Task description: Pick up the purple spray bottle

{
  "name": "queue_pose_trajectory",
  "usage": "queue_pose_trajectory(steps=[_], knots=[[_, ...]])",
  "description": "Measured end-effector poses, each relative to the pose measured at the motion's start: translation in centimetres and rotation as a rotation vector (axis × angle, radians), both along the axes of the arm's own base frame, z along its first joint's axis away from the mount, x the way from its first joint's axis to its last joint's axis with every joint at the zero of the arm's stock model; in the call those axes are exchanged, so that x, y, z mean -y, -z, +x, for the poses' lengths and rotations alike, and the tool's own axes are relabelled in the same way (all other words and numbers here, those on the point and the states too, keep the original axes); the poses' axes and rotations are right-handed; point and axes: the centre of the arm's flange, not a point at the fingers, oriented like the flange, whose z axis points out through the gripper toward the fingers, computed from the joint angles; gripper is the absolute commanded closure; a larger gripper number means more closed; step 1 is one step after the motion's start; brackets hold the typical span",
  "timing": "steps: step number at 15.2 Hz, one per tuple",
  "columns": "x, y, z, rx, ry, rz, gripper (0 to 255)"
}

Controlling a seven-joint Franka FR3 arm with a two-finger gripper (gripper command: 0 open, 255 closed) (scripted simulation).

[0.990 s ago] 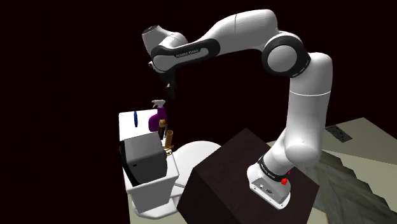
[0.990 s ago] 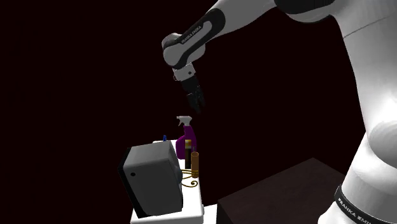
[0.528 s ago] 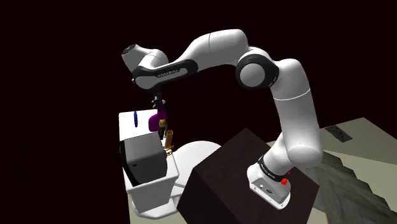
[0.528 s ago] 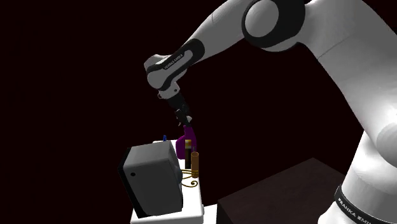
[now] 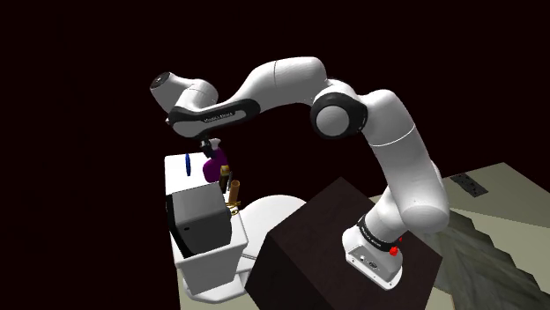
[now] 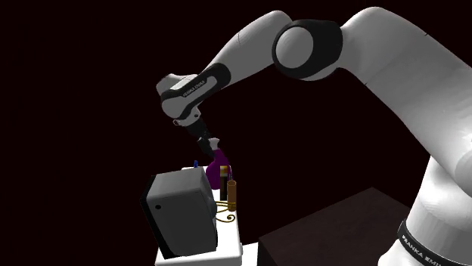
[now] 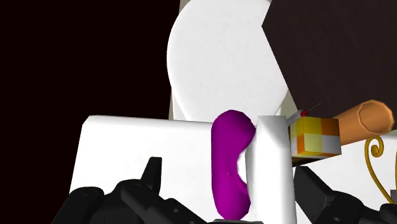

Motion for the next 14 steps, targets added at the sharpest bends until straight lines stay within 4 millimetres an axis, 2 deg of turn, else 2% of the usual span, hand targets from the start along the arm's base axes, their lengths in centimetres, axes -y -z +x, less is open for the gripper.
queue_pose_trajectory(steps=[1, 2, 3, 5, 6, 9, 12, 14], knots=[[0.0, 0.1, 0.7, 0.002, -0.002, 0.001, 0], [0.2, -0.1, 0.6, 0.008, -0.002, 0.004, 0], [-0.5, 0.1, 0.3, 0.012, -0.001, 0.005, 0], [0.1, 0.1, 0.7, 0.025, -0.002, 0.009, 0], [0.1, 0.0, 0.8, 0.024, -0.002, 0.008, 255], [-0.1, 0.0, 0.1, 0.026, -0.003, 0.011, 255], [0.7, -0.1, -1.1, 0.046, -0.004, 0.021, 255], [-0.3, 0.1, -2.5, 0.042, -0.004, 0.015, 255]])
